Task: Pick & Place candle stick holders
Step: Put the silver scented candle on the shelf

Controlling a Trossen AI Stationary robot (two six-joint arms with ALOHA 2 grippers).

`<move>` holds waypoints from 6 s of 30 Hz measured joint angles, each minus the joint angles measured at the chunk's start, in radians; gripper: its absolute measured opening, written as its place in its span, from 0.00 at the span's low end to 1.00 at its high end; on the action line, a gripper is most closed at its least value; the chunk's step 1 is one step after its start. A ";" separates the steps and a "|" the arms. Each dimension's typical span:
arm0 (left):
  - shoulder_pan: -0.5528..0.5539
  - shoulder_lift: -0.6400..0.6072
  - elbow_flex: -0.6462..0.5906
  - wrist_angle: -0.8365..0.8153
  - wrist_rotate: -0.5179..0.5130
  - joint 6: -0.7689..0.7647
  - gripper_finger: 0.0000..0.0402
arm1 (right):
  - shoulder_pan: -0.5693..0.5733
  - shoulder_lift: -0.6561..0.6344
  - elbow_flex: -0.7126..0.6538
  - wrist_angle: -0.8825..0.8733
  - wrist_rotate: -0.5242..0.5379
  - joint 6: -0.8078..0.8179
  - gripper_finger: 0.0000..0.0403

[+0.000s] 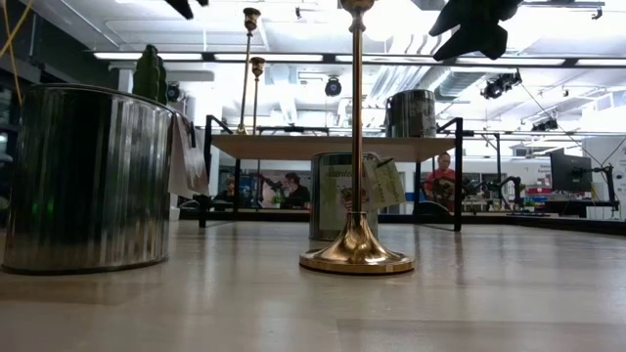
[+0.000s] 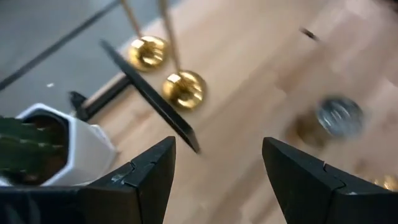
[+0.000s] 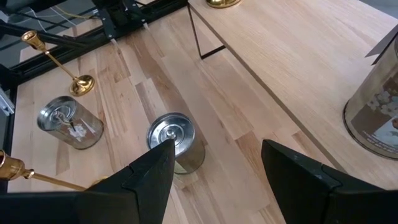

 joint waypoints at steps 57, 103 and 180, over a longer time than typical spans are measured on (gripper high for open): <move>-0.322 0.224 -0.302 0.384 0.566 0.264 0.66 | 0.000 0.001 0.000 -0.023 -0.060 -0.160 0.58; -0.465 -0.189 -0.507 0.309 0.107 -0.117 0.85 | -0.005 0.579 0.303 -0.069 -0.299 -0.346 0.62; -0.629 -0.745 -0.910 0.404 -0.215 -0.209 0.85 | -0.064 1.016 0.664 -0.317 -0.217 -0.302 0.99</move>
